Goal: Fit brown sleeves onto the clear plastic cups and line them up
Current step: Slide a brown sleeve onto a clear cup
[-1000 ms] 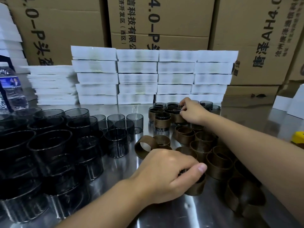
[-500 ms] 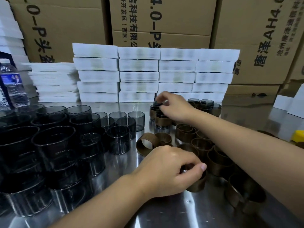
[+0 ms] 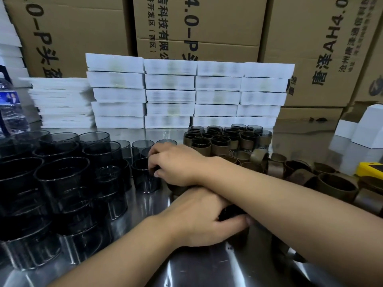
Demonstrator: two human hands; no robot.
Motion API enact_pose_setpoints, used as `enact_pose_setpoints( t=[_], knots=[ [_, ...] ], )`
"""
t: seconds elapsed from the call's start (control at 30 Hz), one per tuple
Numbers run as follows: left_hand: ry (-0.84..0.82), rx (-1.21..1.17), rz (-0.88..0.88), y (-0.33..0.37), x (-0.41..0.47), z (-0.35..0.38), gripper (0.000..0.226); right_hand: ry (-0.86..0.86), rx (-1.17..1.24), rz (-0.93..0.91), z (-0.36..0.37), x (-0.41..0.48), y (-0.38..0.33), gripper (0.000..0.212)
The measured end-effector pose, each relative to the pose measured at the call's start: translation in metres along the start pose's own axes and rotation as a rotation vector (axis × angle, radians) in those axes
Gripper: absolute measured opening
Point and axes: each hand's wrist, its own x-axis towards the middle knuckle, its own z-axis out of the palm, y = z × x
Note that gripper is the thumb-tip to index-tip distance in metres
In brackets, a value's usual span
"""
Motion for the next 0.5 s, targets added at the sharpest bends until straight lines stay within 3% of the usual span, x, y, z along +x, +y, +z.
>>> enact_pose_setpoints(
  t=[0.2,0.3,0.4,0.5],
  knots=[
    [0.087,0.068,-0.003,-0.001,0.004,-0.001,0.057,0.356,0.471,0.235,-0.025,-0.029,0.028,0.020],
    [0.246,0.027,-0.131,-0.004,0.005,0.000,0.044,0.531,0.780,0.390,-0.033,-0.055,0.049,0.007],
    [0.464,-0.104,-0.322,-0.008,0.007,0.002,0.015,0.637,1.099,0.421,-0.032,-0.082,0.062,0.017],
    [0.630,-0.311,-0.423,-0.011,0.011,0.002,0.024,0.627,1.325,0.417,-0.022,-0.103,0.068,0.020]
  ],
)
